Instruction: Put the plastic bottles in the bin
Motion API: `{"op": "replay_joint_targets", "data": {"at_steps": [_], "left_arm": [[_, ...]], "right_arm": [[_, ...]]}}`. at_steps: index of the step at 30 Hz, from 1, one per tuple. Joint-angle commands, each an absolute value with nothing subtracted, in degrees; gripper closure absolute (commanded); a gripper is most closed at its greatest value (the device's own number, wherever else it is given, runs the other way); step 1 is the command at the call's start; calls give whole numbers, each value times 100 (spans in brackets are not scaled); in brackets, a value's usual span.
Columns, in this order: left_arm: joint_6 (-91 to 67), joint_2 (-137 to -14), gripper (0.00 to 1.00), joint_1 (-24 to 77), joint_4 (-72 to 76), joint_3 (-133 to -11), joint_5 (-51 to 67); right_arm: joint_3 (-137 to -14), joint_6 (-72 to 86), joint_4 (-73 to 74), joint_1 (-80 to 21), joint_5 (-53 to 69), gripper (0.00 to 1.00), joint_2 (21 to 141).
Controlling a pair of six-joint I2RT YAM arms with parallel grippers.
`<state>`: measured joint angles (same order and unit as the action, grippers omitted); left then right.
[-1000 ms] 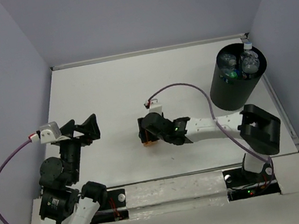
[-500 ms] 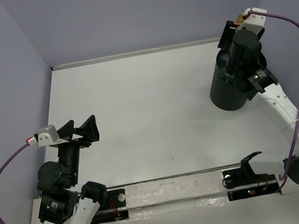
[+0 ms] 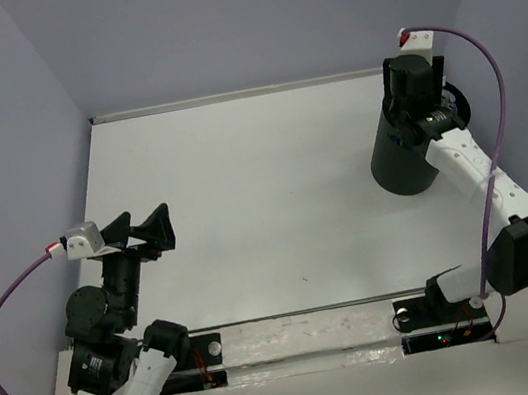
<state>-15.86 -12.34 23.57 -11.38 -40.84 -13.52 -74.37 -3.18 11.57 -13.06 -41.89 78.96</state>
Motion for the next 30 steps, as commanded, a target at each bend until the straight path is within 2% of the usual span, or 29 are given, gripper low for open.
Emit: {"op": "replay_joint_targets", "data": {"at_steps": [1,5,10,14,18,21,23,30], "left_arm": [[-1485,-1257,1,2382,-835,-4060,-1292],[-1477,-1248,1,2382,-844,-4061,-1327],[-1477,-1257,1,2382,-852,-4061,-1336],[-1485,-1292,1,2382,-853,-4061,-1336],[-1477,-1336,1,2382,-835,-4061,-1318],[-1477,-1362,1,2382,-835,-4061,-1327],[-1477,-1388,1,2382,-835,-4069,-1362],[-1468,-1433,1,2373,-870,-4069,-1353]], "right_arm": [[-7304,-158,1081,-1116,-4544,59,7515],[-7093,-35,1081,-1063,-4535,58,7462],[-6926,377,1248,-1063,-4430,53,7576],[-6645,737,1371,-1063,-4447,41,7489],[-6548,817,1433,-1063,-4456,34,7181],[-6600,809,1538,-1063,-4430,7,7032],[-6618,826,1626,-1063,-4386,0,6944],[-6609,1046,1907,-1063,-3938,0,6469]]}}
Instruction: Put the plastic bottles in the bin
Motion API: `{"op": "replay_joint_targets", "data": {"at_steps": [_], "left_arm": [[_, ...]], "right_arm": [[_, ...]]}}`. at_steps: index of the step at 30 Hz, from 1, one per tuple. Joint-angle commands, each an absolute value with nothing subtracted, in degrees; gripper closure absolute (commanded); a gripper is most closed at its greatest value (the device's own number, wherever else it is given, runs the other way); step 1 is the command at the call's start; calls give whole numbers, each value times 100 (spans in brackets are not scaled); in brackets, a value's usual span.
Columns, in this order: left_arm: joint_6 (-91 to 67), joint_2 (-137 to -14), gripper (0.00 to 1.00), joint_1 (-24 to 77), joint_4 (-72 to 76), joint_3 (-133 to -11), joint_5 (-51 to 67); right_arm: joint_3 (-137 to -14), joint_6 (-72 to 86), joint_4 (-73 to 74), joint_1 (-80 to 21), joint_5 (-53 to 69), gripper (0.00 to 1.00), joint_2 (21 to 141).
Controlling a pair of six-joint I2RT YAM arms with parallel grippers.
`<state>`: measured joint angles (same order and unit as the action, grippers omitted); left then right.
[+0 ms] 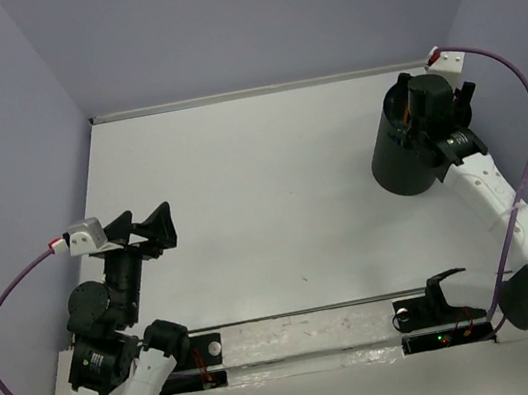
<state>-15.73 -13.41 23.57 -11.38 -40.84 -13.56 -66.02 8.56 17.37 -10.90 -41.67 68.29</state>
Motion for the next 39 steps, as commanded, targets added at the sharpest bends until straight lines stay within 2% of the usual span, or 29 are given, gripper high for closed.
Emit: {"op": "replay_joint_targets", "data": {"at_steps": [1,5,10,16,18,21,25,32,39], "left_arm": [[-1476,-1441,1,2382,-870,-4069,-1371],[-1477,-1511,1,2373,-861,-4078,-1389],[-1450,-1582,1,2382,-853,-4087,-1406],[-1354,-1284,1,2382,-747,-4087,-1065],[-1336,-1161,1,2382,-677,-4113,-932],[-1380,-1151,1,2382,-563,-4341,-712],[-1476,-1301,1,2382,-361,-4816,-466],[-1591,-1520,1,2382,106,-5405,-114],[-1828,-1389,1,2382,158,-5300,-26]], "right_arm": [[-6601,1055,1925,-1063,-3911,0,6364],[-6644,1116,1986,-1063,-3692,1,6109],[-6750,1564,2022,-1063,-2463,0,5688],[-6452,2100,1531,-1063,-952,0,4537],[-6416,2223,1485,-1063,-818,0,4055],[-6425,2618,1503,-1063,-528,0,3517],[-6425,2821,1074,-1063,552,0,2647],[-6311,2505,914,-1063,510,0,1399],[-6275,2110,1045,-1063,369,0,1046]]}}
